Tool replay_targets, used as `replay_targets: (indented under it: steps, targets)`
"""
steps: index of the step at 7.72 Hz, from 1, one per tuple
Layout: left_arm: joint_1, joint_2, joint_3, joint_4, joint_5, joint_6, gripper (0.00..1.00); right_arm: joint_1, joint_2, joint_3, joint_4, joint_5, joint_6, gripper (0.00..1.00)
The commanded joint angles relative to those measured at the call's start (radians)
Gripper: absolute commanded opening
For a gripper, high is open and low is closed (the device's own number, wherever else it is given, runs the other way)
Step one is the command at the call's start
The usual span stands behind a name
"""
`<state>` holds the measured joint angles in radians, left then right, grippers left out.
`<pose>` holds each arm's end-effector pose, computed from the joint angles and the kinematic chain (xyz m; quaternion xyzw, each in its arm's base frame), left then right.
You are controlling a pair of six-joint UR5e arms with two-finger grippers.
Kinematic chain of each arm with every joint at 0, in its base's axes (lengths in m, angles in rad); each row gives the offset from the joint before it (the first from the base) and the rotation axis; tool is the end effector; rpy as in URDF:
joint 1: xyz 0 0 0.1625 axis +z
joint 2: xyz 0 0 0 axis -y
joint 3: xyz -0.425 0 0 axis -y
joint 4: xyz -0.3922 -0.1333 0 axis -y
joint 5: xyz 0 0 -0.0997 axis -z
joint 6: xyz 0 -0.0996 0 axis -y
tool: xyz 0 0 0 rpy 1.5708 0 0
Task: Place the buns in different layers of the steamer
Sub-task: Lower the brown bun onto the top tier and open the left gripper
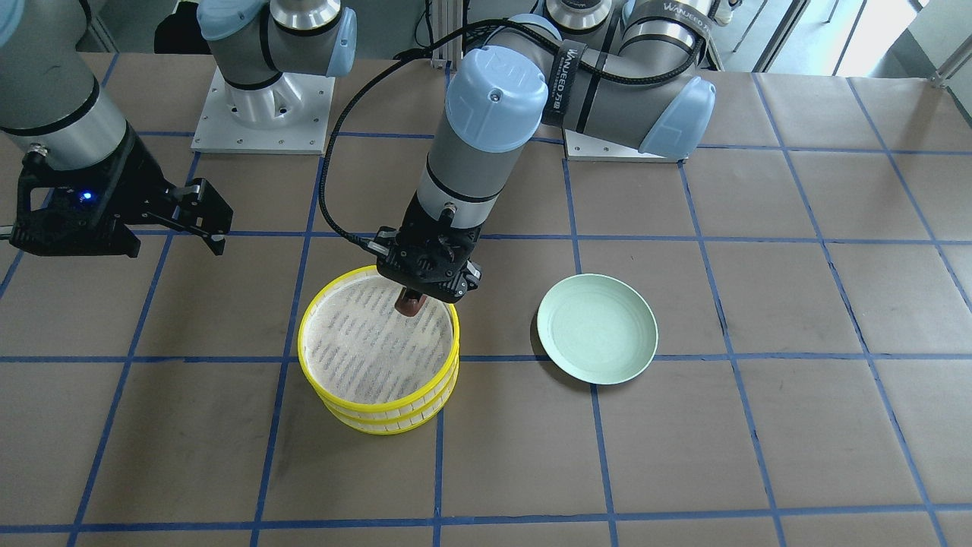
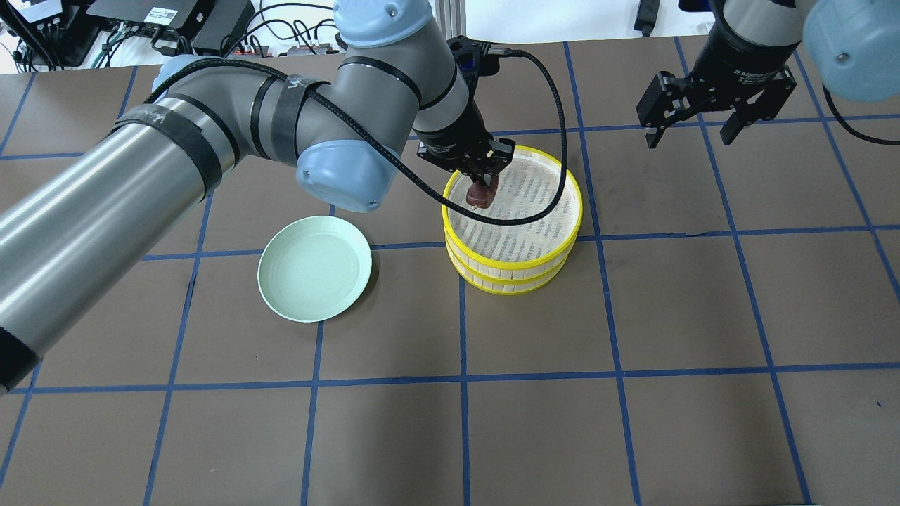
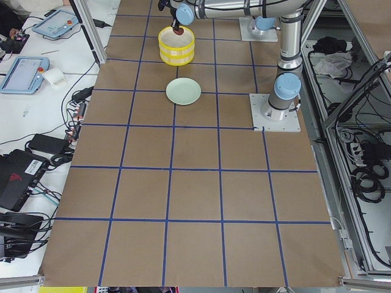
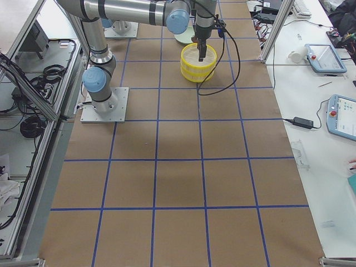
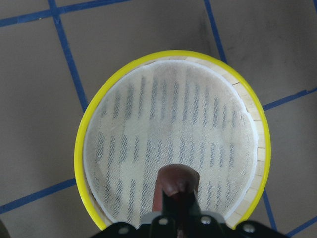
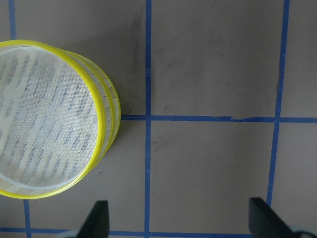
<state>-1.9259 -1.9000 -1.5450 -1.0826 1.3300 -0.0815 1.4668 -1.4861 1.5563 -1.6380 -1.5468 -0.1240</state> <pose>-0.3654 -0.5337 0.3707 -0.1458 -0.9778 0.0635 0.1366 0.0803 -0.5378 0.4586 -0.0100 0.9999 0.0001 0.0121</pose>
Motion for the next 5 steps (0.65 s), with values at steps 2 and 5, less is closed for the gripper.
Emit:
replay_targets:
  steps: [2,5]
  targets:
    - [-0.008,-0.100,0.002,0.136,-0.045,0.008,0.11,0.000,0.001,0.008,-0.003,-0.001,-0.025,1.00]
    - [-0.008,-0.108,0.005,0.118,-0.040,-0.003,0.90,0.000,0.000,0.008,-0.008,-0.001,-0.023,1.00]
